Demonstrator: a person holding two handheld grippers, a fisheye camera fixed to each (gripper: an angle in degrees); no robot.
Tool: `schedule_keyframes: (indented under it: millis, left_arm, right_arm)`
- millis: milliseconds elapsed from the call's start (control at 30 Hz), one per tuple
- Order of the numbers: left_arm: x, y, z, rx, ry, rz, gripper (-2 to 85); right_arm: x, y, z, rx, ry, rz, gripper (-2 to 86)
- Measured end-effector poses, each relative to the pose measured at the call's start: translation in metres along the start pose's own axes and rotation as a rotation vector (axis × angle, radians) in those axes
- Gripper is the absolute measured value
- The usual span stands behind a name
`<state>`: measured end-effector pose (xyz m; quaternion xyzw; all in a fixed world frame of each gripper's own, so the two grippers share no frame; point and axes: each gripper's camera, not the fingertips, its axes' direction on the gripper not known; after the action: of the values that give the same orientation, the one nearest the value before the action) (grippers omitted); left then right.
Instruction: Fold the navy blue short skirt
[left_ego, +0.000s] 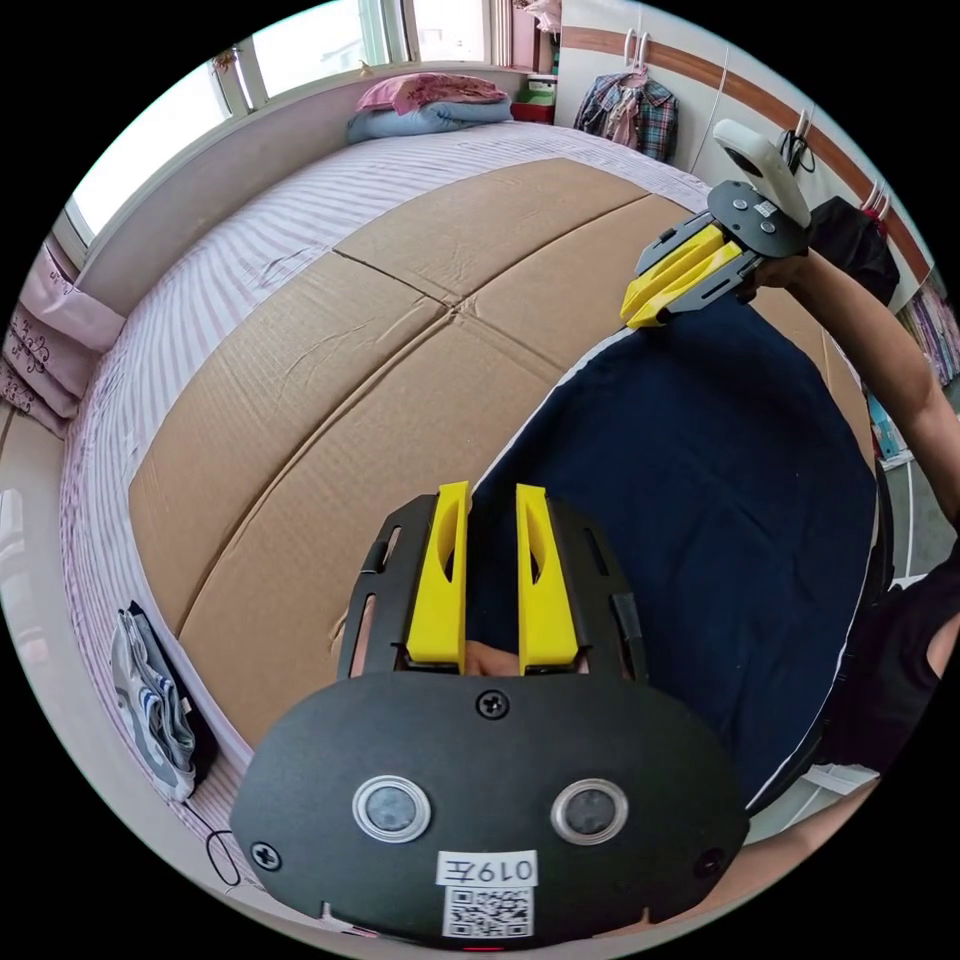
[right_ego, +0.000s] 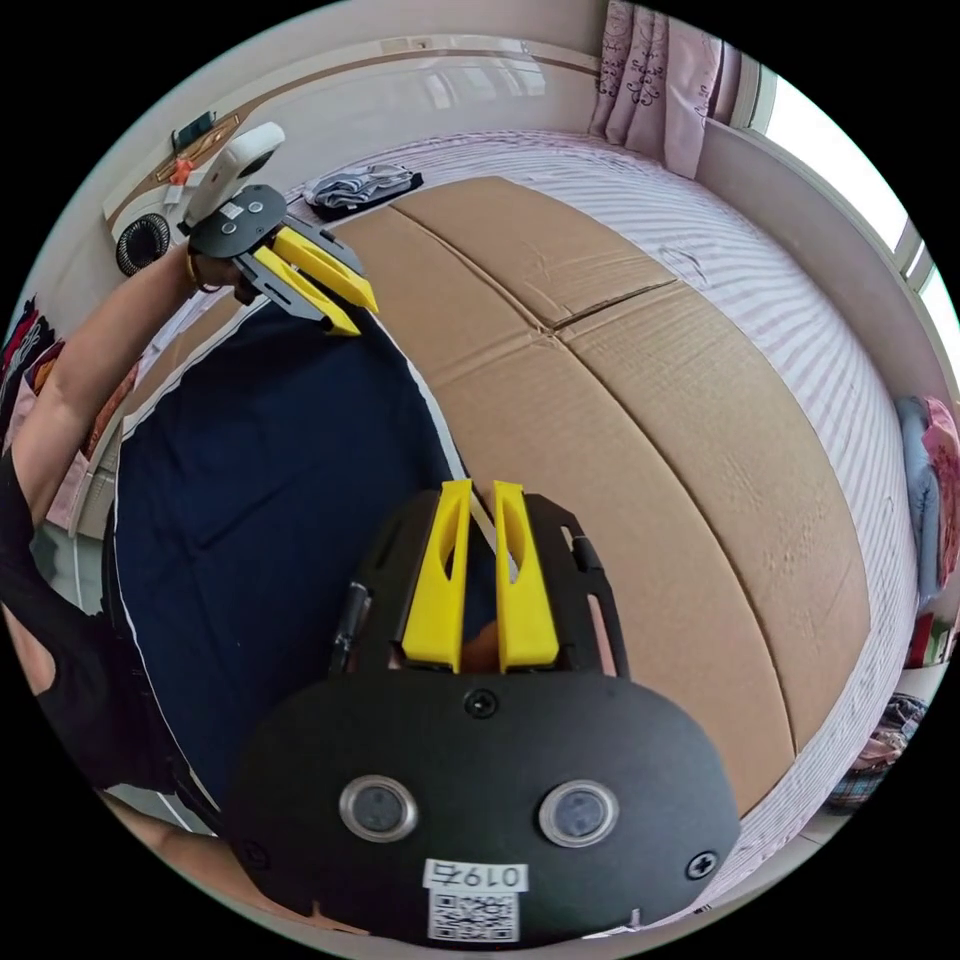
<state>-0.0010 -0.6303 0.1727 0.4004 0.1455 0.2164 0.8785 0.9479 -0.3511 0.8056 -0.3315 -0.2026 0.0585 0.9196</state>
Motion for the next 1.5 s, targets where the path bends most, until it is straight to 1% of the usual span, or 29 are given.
schedule_keyframes:
  millis: [167, 267, 333, 433, 633, 800, 933, 1000, 1067, 1133, 1200, 1300, 1400, 1500]
  left_arm:
    - [0.004, 0.01, -0.001, -0.003, -0.015, 0.001, 6.7]
    - [0.007, 0.016, -0.002, -0.008, -0.021, 0.004, 6.6]
    - [0.007, 0.019, -0.002, -0.011, -0.021, 0.005, 6.5]
    - [0.009, 0.026, -0.004, -0.013, -0.023, 0.009, 5.9]
    - [0.014, 0.044, -0.016, -0.008, -0.06, 0.022, 2.7]
    - [0.023, 0.057, -0.019, -0.016, -0.112, 0.02, 2.2]
    - [0.027, 0.07, -0.028, -0.031, -0.105, 0.016, 3.9]
    - [0.016, 0.093, -0.048, 0.022, -0.072, -0.007, 6.1]
    - [-0.002, 0.118, -0.065, 0.062, -0.06, -0.06, 6.8]
    - [-0.021, 0.147, -0.079, 0.081, -0.061, -0.119, 7.0]
    - [-0.041, 0.183, -0.089, 0.072, -0.058, -0.176, 7.1]
    - [-0.05, 0.215, -0.09, 0.035, -0.02, -0.188, 6.9]
    - [-0.045, 0.23, -0.084, -0.013, -0.045, -0.18, 6.6]
    - [-0.04, 0.238, -0.081, -0.03, -0.057, -0.184, 5.1]
  right_arm:
    - [0.009, -0.003, 0.01, 0.059, -0.067, 0.04, 5.2]
    - [0.005, -0.006, 0.031, -0.003, -0.085, 0.013, 5.8]
    - [0.002, -0.006, 0.042, -0.007, -0.065, 0.005, 5.7]
    - [0.001, -0.007, 0.055, -0.012, -0.057, -0.003, 3.1]
    - [-0.007, -0.006, 0.075, 0.01, 0.007, -0.038, 0.1]
    - [-0.017, -0.005, 0.105, -0.005, 0.07, -0.035, 0.3]
    - [-0.02, -0.003, 0.117, -0.014, 0.074, -0.021, 3.4]
    - [-0.021, -0.002, 0.116, 0.016, 0.092, -0.006, 4.5]
    - [-0.023, -0.004, 0.113, 0.076, 0.038, 0.0, 4.8]
    - [-0.029, -0.011, 0.117, 0.108, 0.035, -0.003, 4.7]
    - [-0.04, -0.022, 0.128, 0.12, 0.031, -0.024, 4.7]
    - [-0.058, -0.043, 0.157, 0.118, 0.014, -0.058, 5.1]
    - [-0.068, -0.057, 0.184, 0.129, -0.022, -0.059, 5.9]
    - [-0.071, -0.064, 0.213, 0.093, -0.033, -0.047, 6.0]
